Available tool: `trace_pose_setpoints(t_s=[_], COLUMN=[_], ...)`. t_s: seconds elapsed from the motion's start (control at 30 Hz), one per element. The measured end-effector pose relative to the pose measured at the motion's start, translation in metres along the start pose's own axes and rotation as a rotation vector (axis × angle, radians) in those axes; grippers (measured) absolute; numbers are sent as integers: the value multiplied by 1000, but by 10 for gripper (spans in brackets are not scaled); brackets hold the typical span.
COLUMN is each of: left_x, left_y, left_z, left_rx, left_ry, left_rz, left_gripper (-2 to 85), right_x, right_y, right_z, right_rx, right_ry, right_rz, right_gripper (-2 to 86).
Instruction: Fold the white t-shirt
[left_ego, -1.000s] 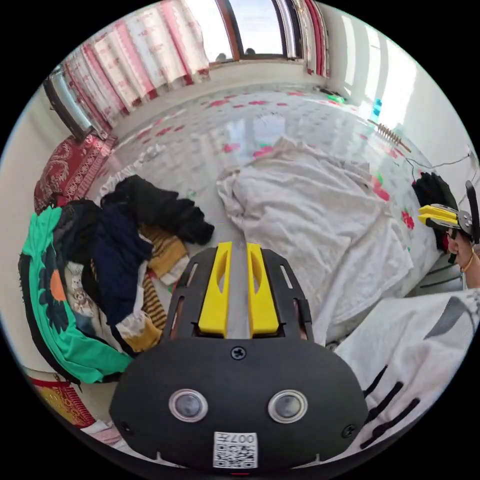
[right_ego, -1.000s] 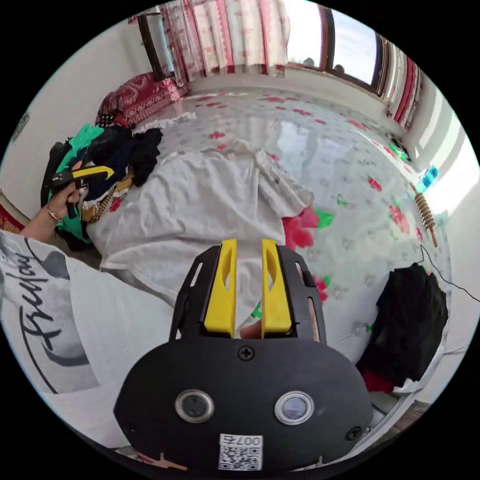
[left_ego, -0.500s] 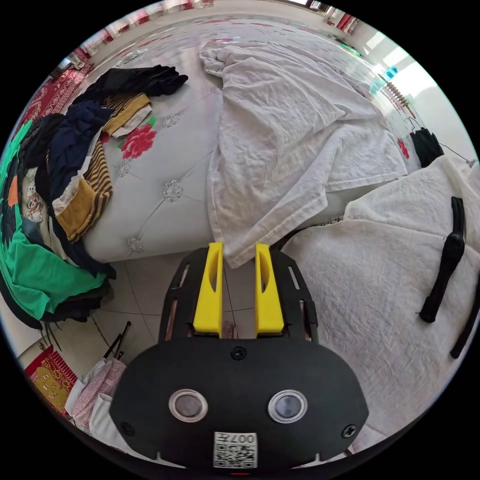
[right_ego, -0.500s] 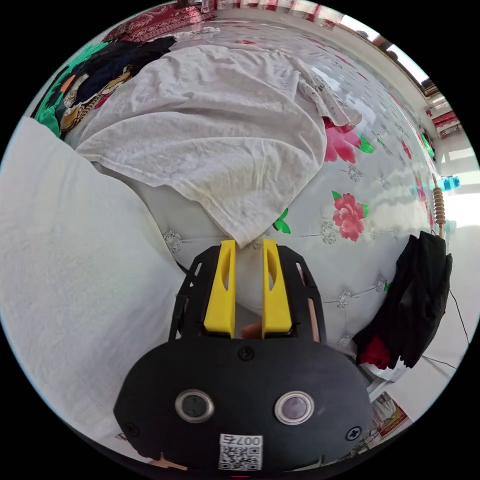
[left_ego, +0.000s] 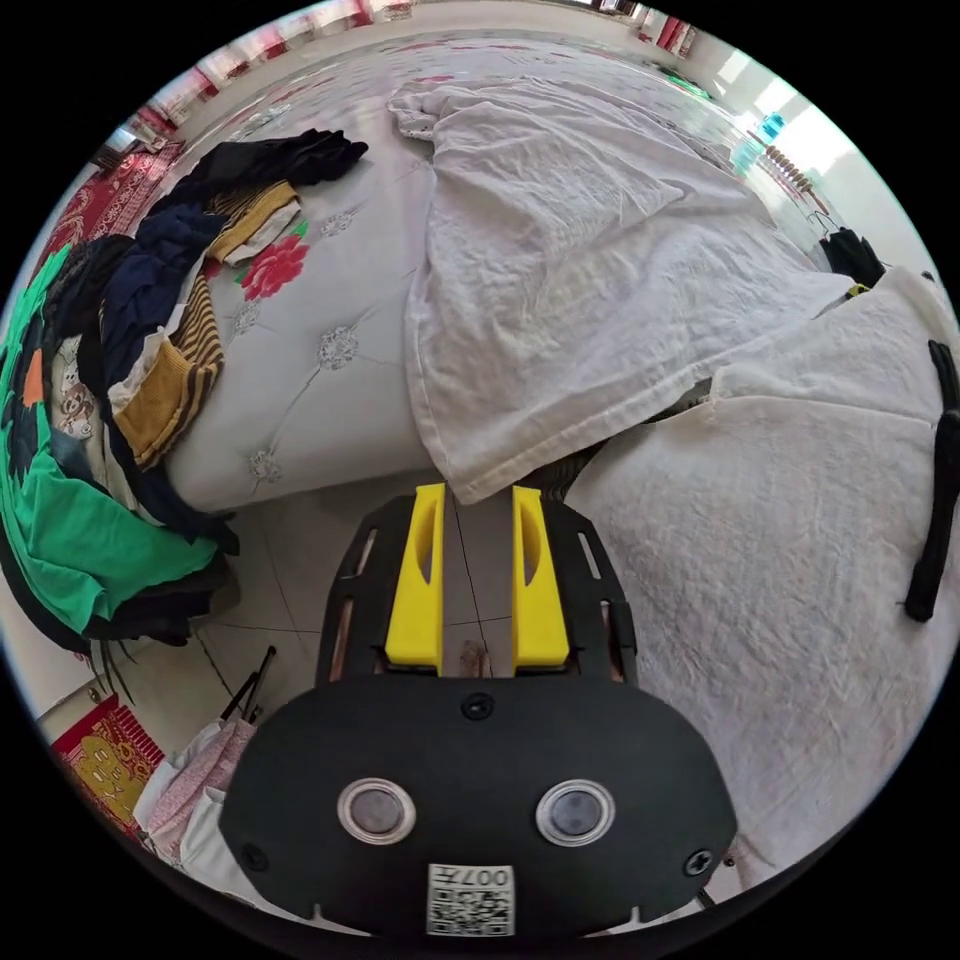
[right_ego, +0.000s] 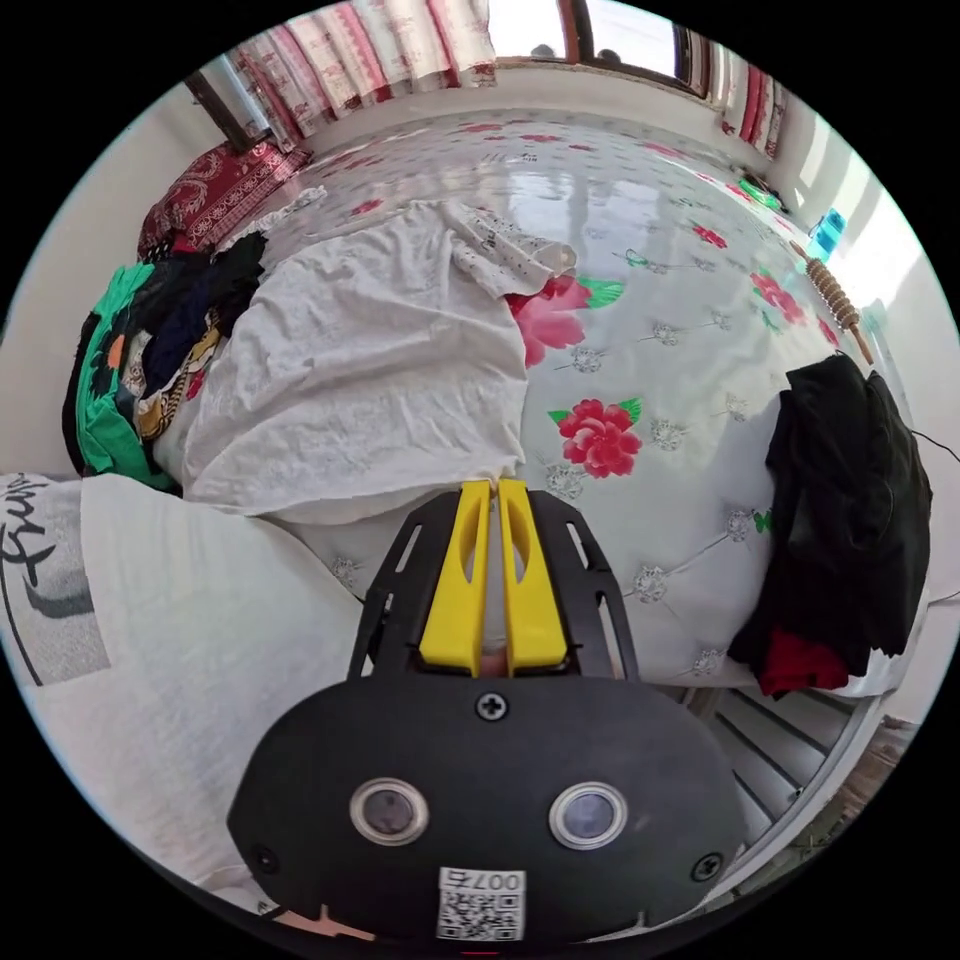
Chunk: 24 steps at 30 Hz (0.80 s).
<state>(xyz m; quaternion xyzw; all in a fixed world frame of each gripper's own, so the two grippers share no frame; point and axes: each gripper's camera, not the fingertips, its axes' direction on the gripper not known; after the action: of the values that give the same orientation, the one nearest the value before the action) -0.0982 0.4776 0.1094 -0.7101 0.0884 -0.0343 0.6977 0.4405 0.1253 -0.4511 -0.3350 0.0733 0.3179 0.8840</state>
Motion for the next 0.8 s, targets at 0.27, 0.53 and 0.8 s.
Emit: trace_pose_setpoints(t_s=[0.27, 0.53, 0.8], left_x=[-3, -41, -115], left_y=[-14, -21, 27], left_z=[27, 44, -14], left_rx=[-55, -145, 78], left_ry=[-141, -47, 192], left_rz=[37, -84, -161], left_gripper=[99, 12, -8], right_x=[12, 25, 40], right_y=[-2, -2, 7], right_z=[-25, -61, -104], right_rx=[3, 25, 57], right_ry=[-30, -58, -89], right_rz=[12, 21, 49], right_gripper=[-2, -2, -2])
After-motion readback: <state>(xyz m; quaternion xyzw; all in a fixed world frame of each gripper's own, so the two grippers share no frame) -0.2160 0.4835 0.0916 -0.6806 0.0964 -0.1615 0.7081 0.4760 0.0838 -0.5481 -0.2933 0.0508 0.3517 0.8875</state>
